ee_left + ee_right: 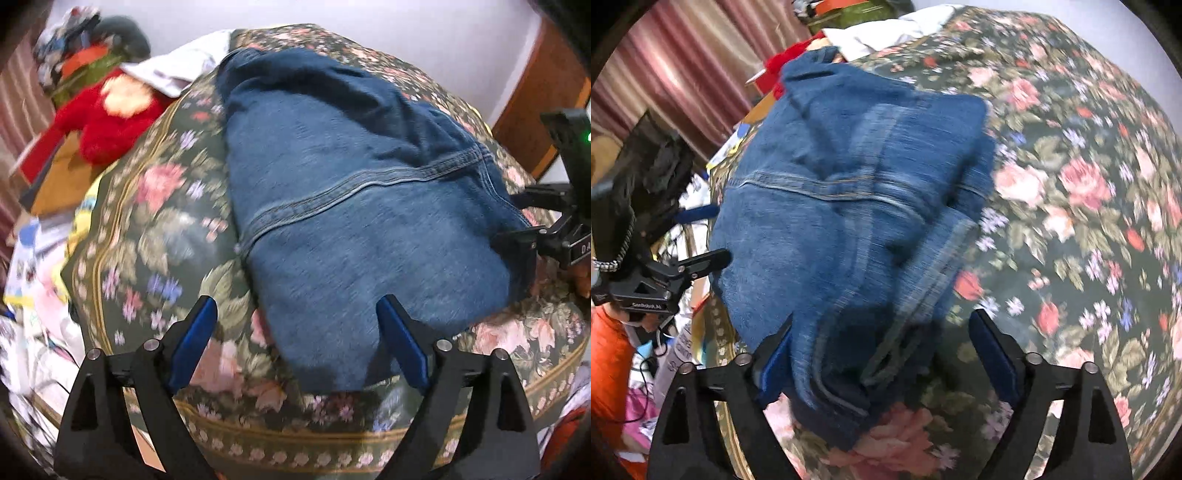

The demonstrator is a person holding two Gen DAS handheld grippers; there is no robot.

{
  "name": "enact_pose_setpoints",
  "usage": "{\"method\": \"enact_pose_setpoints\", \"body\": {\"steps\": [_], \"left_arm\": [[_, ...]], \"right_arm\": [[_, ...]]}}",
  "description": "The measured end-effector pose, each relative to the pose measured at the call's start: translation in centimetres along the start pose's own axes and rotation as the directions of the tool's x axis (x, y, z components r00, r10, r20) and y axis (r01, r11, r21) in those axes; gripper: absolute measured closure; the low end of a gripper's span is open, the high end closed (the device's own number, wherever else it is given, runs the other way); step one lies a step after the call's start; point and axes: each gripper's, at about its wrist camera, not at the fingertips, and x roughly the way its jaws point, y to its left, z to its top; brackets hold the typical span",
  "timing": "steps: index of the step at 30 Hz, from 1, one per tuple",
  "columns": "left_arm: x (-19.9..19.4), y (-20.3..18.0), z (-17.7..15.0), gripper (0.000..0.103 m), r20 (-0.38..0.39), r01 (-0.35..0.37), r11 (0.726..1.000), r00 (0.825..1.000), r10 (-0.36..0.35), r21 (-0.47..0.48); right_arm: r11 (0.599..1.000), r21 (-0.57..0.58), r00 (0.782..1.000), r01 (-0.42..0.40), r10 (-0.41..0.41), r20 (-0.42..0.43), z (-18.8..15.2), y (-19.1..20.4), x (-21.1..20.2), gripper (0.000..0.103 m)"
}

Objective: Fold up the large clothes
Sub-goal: 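Lower the folded jacket onto the bedspread and open both tools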

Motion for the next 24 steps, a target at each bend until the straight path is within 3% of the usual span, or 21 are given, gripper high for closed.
{"method": "enact_pose_setpoints", "body": {"steps": [3, 8, 12, 15, 20, 24], "left_arm": [[-0.5, 0.3, -0.3, 0.012, 0.001, 0.008, 1.000, 1.000, -0.008, -0.030], [-2.2, -0.8, 0.7, 0.013, 0.037, -0.087, 0.996, 0.996, 0.086, 0.014], [-4.3, -0.2, 3.8, 0.013, 0.122, -0.078, 0.996, 0.989, 0.083, -0.045], [-4.5, 0.3, 6.8, 0.013, 0.177, -0.112, 0.991, 0.976, 0.124, -0.074], [-2.0, 1.9, 11.7, 0.013, 0.191, -0.130, 0.985, 0.970, 0.151, -0.117], [1.5, 2.9, 14.7, 0.013, 0.153, -0.111, 0.983, 0.979, 0.134, -0.147]], "right_arm": [[1.000, -0.008, 1.000, -0.004, 0.004, 0.010, -0.7, -0.4, -0.8, 0.013], [0.998, -0.042, 0.998, 0.042, -0.040, 0.049, -1.0, 0.2, -3.2, 0.013], [0.993, -0.060, 0.987, 0.098, -0.089, 0.134, -0.1, 0.7, -5.8, 0.013], [0.996, -0.018, 0.975, 0.082, -0.077, 0.209, 2.0, 0.5, -7.3, 0.013], [0.997, 0.048, 0.958, 0.067, -0.078, 0.277, 6.0, 0.1, -7.2, 0.013], [0.996, 0.073, 0.969, 0.058, -0.074, 0.235, 8.6, -0.5, -4.0, 0.013]]}}
